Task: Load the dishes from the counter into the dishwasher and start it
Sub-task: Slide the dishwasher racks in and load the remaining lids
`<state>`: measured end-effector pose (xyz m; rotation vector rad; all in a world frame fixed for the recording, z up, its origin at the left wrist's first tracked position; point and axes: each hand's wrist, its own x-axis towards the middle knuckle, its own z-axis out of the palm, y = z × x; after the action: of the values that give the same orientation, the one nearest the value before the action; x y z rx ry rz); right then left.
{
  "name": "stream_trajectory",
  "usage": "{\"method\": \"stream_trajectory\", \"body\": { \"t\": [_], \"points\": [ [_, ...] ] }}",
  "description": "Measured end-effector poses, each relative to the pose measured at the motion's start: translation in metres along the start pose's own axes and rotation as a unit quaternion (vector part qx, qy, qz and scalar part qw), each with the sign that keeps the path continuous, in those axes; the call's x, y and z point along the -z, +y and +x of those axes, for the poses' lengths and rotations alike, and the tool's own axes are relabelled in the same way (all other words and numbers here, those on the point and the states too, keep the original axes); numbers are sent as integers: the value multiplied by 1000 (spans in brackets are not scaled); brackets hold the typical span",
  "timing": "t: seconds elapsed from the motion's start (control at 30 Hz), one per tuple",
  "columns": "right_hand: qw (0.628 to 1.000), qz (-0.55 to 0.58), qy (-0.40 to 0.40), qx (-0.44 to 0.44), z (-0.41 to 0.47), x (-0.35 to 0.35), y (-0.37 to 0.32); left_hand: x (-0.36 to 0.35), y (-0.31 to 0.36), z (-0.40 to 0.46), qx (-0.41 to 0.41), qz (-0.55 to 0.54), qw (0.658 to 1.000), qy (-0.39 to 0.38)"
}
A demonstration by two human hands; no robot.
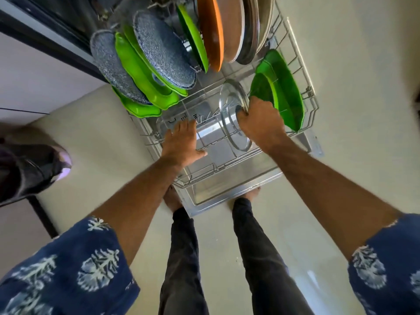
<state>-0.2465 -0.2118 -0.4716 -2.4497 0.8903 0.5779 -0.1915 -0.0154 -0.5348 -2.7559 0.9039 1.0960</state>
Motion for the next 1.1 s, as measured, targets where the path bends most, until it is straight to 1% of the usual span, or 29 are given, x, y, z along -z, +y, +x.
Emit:
{"method": "stream_trajectory", "body": {
  "t": [0.13,0.23,0.43,0.53,0.73,0.8,0.87,1.0,1.1],
  "points": [
    [999,-16,12,29,8,-4,-2,-3,4,16,19,-3,1000,-3],
    [999,-9,17,43,11,-5,2,-4,8,26,12,4,1000,-6],
    [997,-5,9,72,-1,-14,14,-6,23,36,6,-23,999,-47],
    [996,-10,23,88,-3,-14,21,-8,23,39,7,-41,998,-44],
    [985,-51,-8,167,-1,-12,16,-14,17,39,0,-39,998,-43],
    [987,-55,-1,153,3,-15,10,-14,16,38,-1,-43,998,-45],
    [991,-56,0,120,8,-17,7,-14,16,38,-1,-50,998,-47],
    [996,-35,-36,75,13,-20,15,-14,15,39,0,-62,997,-43],
    [998,-31,-11,56,18,-22,17,-17,14,37,2,-70,997,-42]
  ]
}}
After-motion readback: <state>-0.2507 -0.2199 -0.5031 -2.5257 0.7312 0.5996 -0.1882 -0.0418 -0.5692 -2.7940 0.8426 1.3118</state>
